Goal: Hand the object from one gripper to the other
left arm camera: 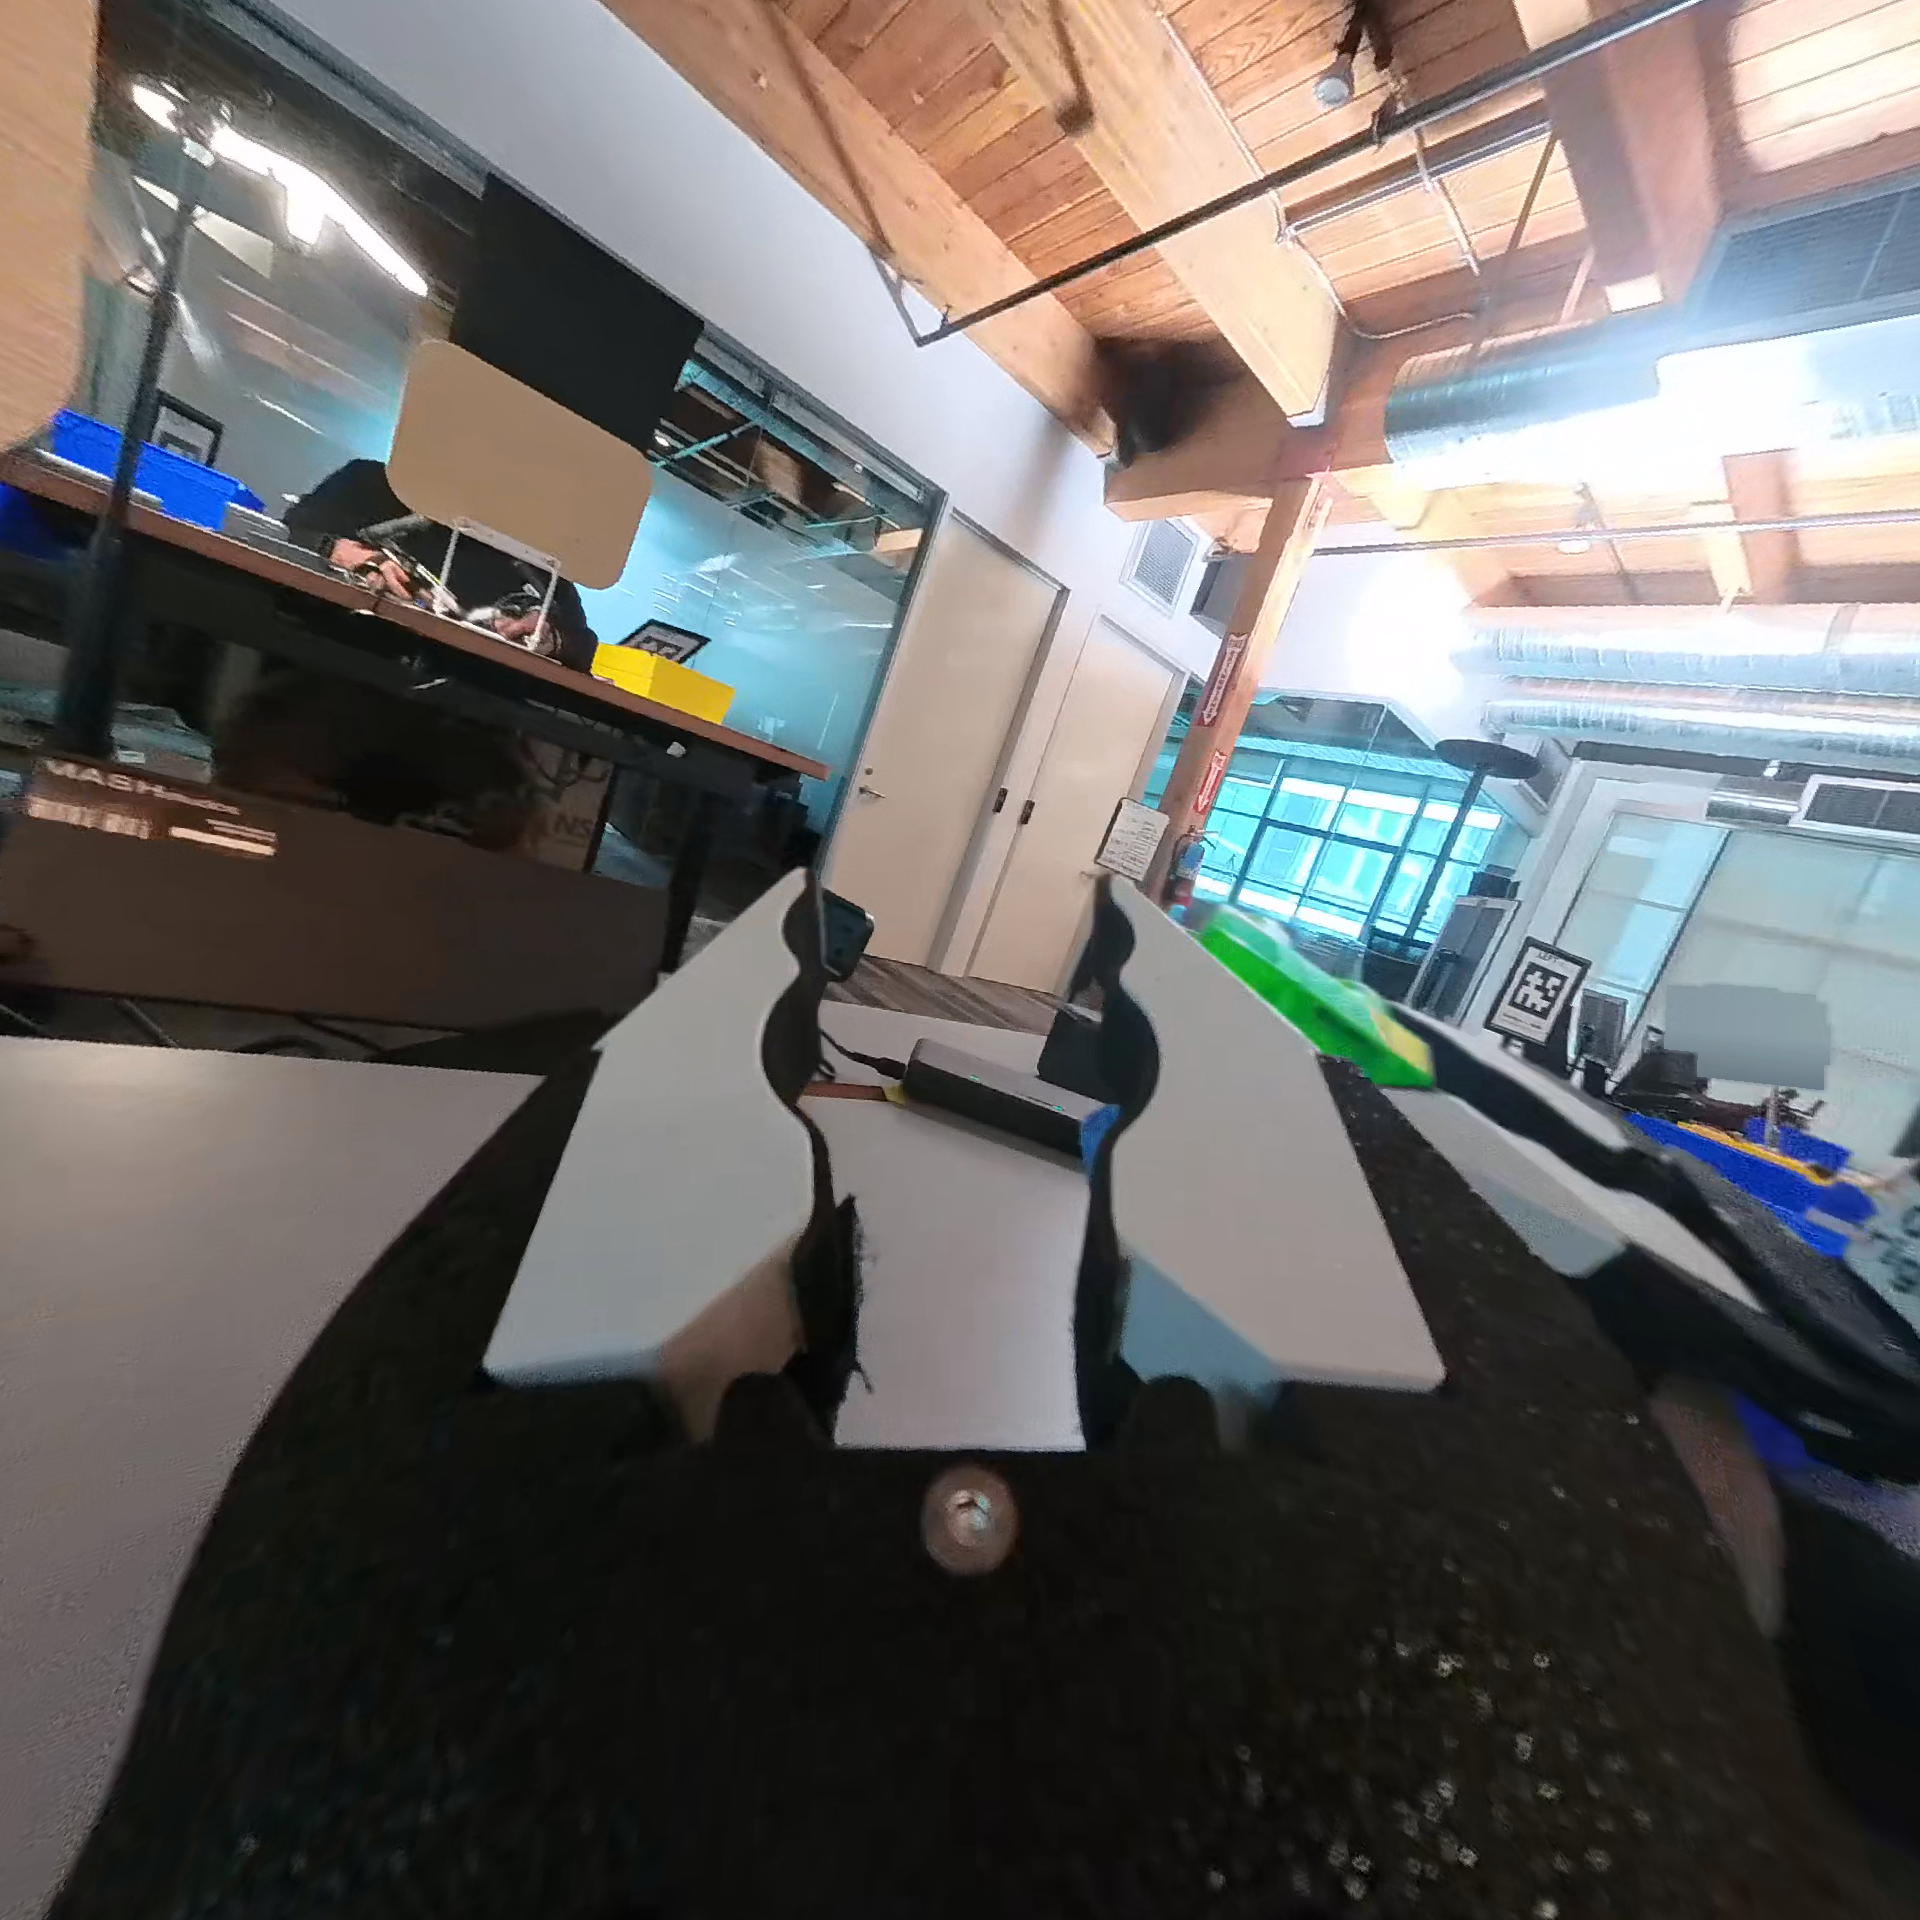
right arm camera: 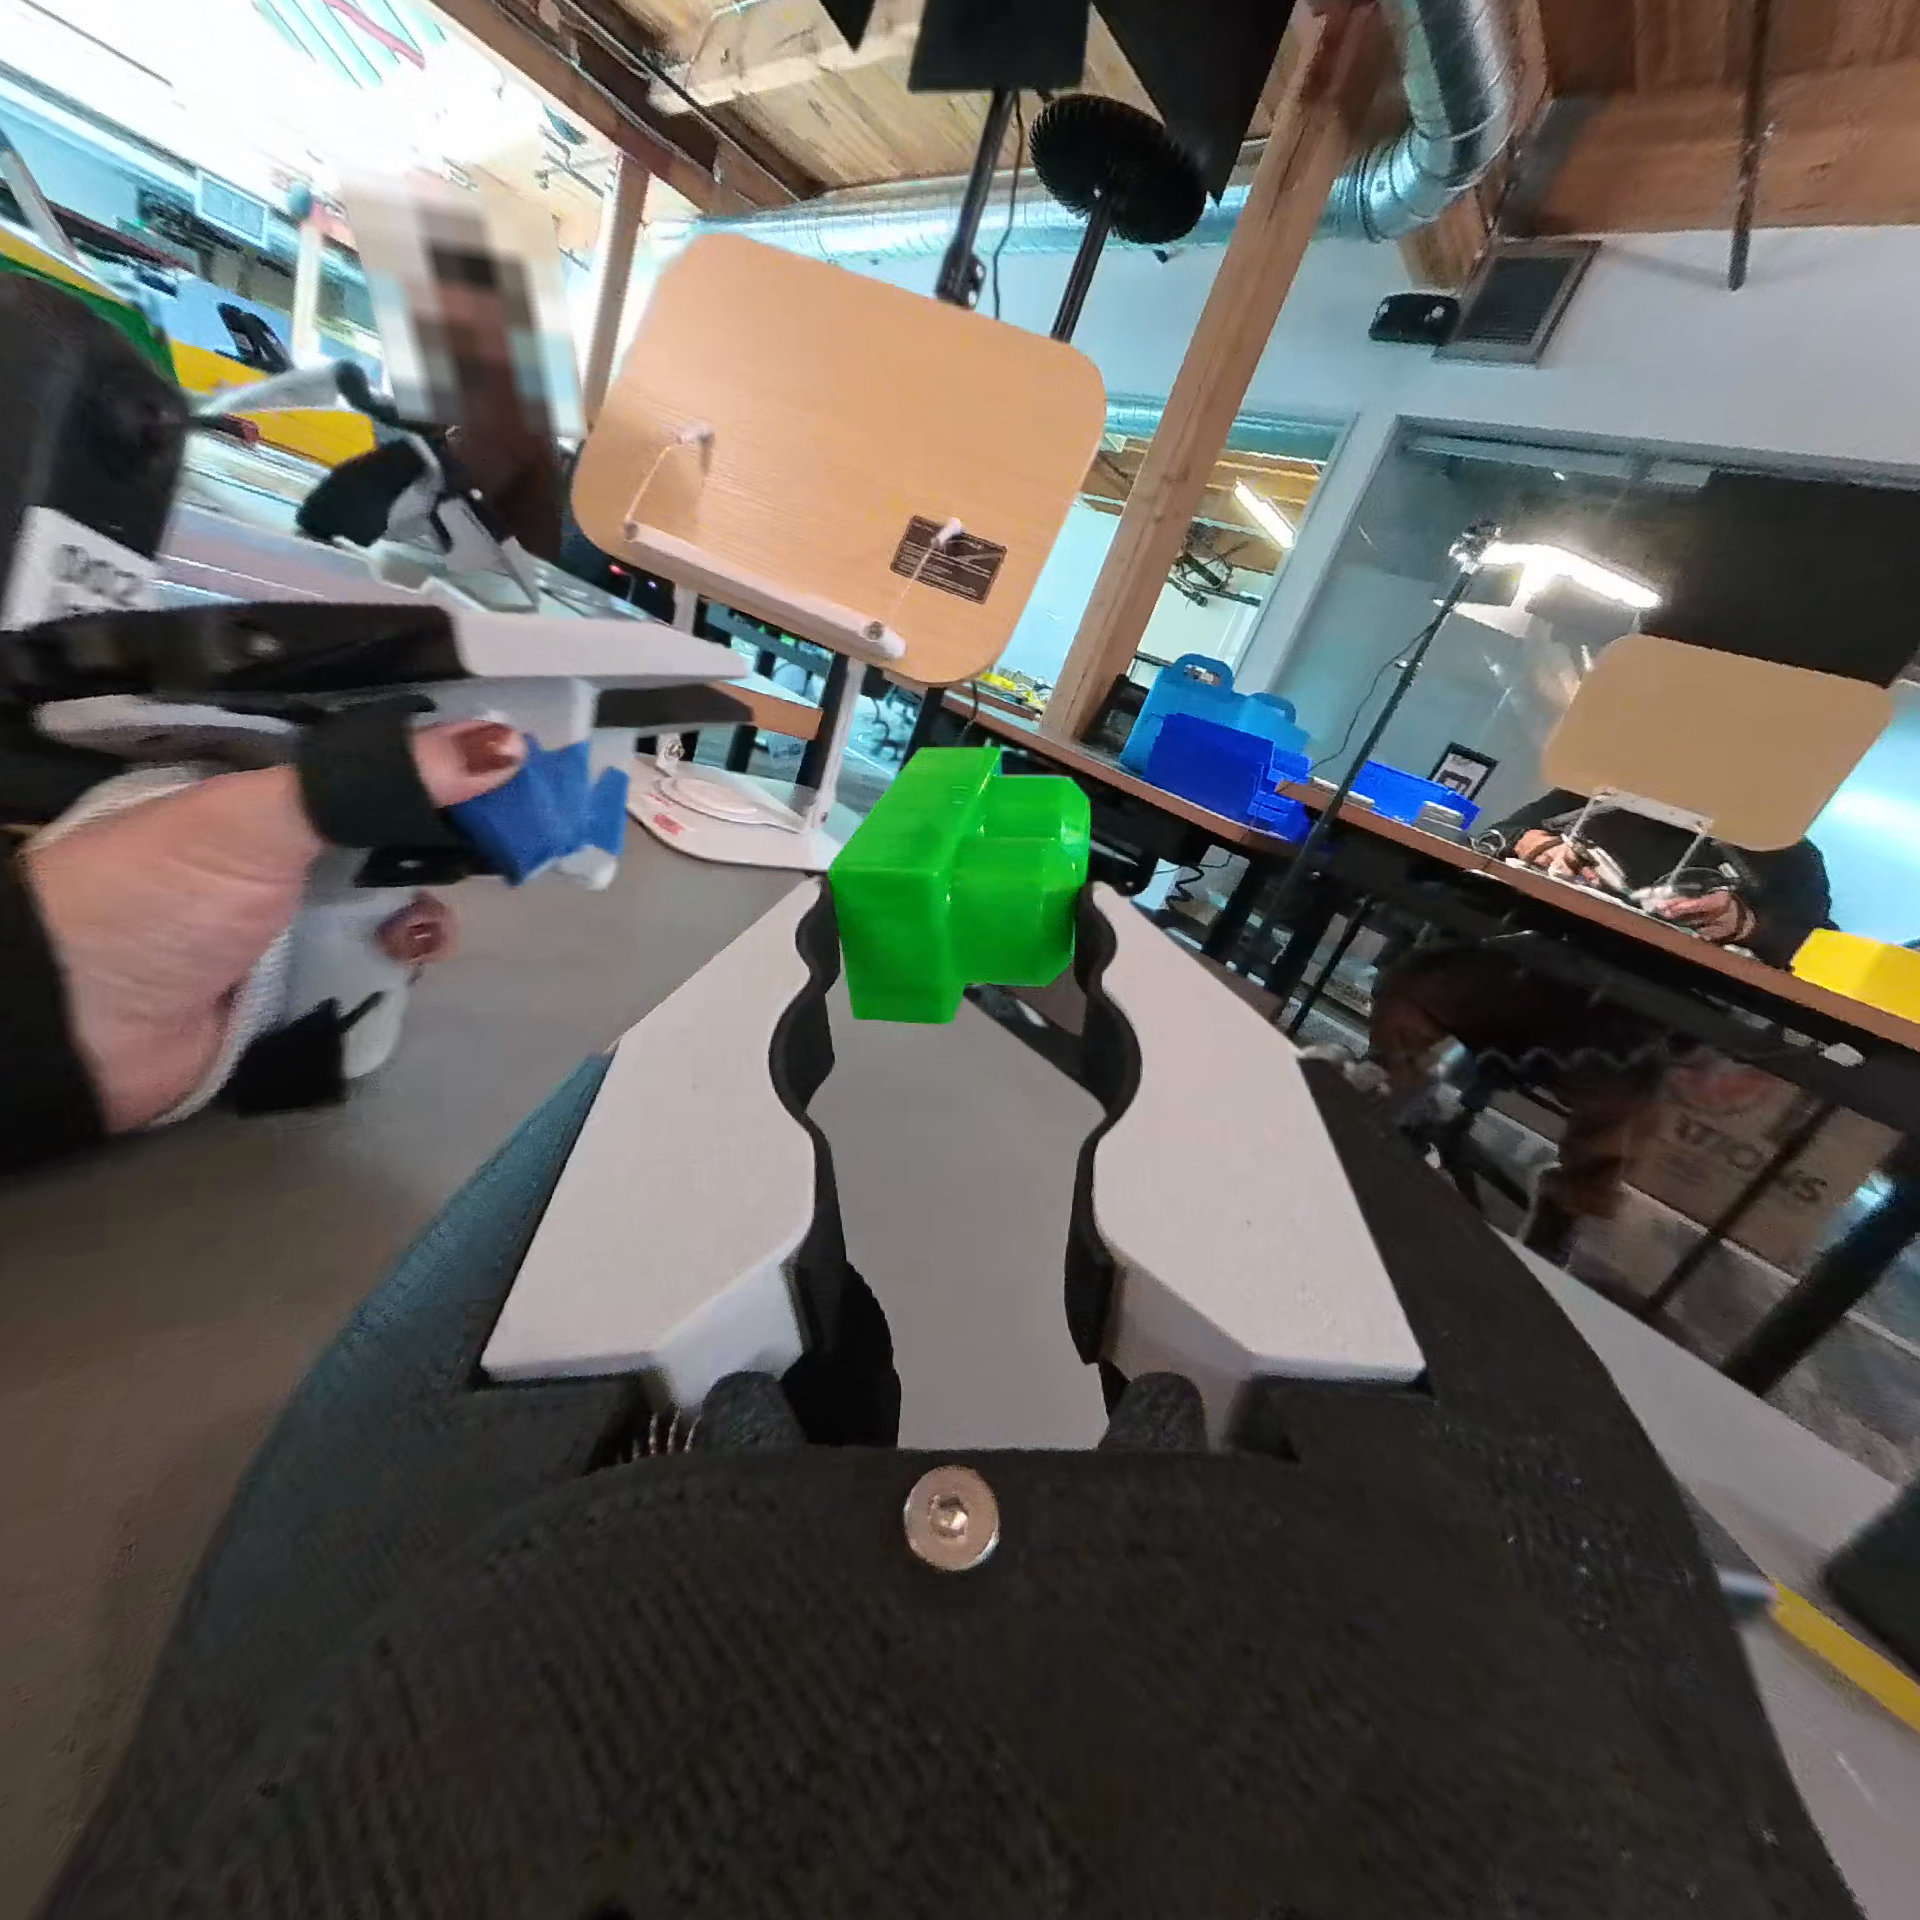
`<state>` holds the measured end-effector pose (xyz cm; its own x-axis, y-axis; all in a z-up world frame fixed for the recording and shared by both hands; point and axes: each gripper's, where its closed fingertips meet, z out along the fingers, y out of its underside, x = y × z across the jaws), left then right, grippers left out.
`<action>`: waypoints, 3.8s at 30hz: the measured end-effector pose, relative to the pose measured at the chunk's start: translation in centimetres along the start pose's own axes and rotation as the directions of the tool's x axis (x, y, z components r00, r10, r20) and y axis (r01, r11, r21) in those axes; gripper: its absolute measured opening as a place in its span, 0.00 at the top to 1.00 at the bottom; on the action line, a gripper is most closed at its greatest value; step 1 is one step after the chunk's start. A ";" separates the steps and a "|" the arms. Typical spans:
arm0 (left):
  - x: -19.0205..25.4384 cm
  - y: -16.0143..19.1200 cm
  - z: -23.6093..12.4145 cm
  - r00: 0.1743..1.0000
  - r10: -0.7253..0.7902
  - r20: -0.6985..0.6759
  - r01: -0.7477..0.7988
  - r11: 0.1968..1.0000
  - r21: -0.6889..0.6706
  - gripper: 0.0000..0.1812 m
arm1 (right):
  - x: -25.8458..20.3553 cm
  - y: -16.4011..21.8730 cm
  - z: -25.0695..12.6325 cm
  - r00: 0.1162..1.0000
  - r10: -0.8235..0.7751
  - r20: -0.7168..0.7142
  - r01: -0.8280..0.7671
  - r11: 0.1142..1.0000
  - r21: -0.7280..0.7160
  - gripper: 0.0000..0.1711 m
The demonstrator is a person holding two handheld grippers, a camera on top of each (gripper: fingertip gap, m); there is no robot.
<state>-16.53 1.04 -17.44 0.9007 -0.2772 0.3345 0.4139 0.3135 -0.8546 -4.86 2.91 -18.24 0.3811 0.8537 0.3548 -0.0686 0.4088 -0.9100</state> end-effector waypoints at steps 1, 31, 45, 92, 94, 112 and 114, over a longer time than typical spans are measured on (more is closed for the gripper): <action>0.1 0.2 0.1 1.000 -0.004 -0.005 0.004 1.000 -0.009 0.73 | -0.3 -0.4 -1.3 1.000 -0.003 0.000 0.003 1.000 -0.001 0.74; 0.8 1.0 0.3 0.999 -0.041 -0.031 0.039 0.998 -0.046 0.75 | 21.4 -0.2 -40.1 0.504 -0.399 -0.766 0.003 0.888 -0.460 0.69; 2.4 2.7 1.2 0.982 0.188 -0.022 -0.190 0.971 -0.148 0.79 | 0.8 -2.4 -9.9 0.971 -0.105 -0.216 0.101 0.994 -0.027 0.85; -12.0 -2.3 -24.4 0.814 0.341 0.471 0.472 0.087 -0.877 0.52 | 3.4 3.6 6.7 0.991 0.113 -0.074 -0.114 0.993 -0.012 0.89; -12.3 -1.7 -25.4 0.794 0.364 0.487 0.511 0.034 -0.859 0.54 | 3.4 3.7 6.7 0.990 0.119 -0.072 -0.120 0.993 -0.013 0.89; -13.9 -5.4 -24.0 0.750 0.509 0.422 0.351 0.236 -0.906 0.76 | 3.5 3.7 6.8 0.982 0.176 -0.061 -0.177 0.984 -0.006 0.89; -13.6 -8.6 -22.3 0.720 0.550 0.424 0.220 0.397 -0.891 0.76 | 3.5 3.7 6.8 0.981 0.185 -0.056 -0.186 0.983 -0.006 0.89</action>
<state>-35.28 -18.13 -23.47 0.9318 0.3578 -0.0614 0.2454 -0.7455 -0.6197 -10.09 9.59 -18.87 0.4132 0.8952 0.1672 -0.1329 0.2409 -0.9614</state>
